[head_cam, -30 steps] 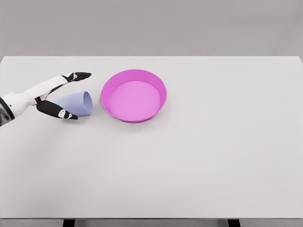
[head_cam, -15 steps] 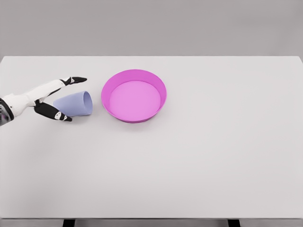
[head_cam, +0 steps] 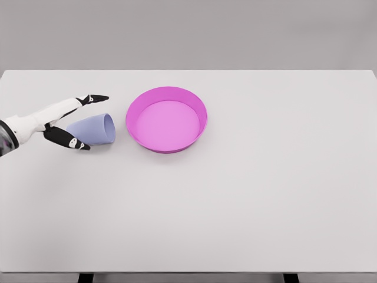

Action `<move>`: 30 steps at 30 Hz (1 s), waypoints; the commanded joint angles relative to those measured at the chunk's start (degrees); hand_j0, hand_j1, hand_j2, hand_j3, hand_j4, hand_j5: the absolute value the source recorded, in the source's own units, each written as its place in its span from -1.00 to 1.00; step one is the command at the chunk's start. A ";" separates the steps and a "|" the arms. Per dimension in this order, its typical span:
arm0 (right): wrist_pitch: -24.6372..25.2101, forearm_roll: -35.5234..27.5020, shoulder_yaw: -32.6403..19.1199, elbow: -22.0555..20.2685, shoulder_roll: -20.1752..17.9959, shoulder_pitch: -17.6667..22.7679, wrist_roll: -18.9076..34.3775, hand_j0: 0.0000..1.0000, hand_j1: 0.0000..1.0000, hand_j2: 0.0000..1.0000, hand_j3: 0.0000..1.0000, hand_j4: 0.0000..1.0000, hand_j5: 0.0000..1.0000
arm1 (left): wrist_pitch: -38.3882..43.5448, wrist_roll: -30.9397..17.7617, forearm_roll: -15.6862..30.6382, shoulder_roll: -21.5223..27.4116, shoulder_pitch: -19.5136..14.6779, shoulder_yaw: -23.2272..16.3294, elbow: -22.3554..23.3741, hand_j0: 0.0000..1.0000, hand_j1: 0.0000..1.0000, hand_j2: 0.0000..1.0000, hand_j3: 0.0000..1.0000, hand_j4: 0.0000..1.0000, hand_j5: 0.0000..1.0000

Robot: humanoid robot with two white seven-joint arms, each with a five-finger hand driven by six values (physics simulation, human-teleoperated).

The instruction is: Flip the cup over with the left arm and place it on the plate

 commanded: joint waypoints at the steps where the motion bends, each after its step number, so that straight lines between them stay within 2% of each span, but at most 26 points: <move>1: -0.01 0.03 -0.01 0.00 0.00 0.00 0.02 1.00 1.00 1.00 1.00 1.00 1.00 | 0.03 0.02 -0.02 -0.91 -0.09 -0.03 1.09 1.00 1.00 1.00 1.00 1.00 1.00; 15: -0.01 0.03 -0.01 0.00 0.00 0.00 0.02 1.00 1.00 1.00 1.00 1.00 1.00 | 0.91 -0.07 -0.11 -4.07 0.09 -0.21 4.52 1.00 1.00 1.00 1.00 1.00 1.00; 30: -0.01 0.03 -0.01 0.00 0.00 0.00 0.02 1.00 1.00 1.00 1.00 1.00 1.00 | 1.35 -0.60 0.15 -4.25 -0.09 -0.21 4.61 1.00 1.00 1.00 1.00 1.00 1.00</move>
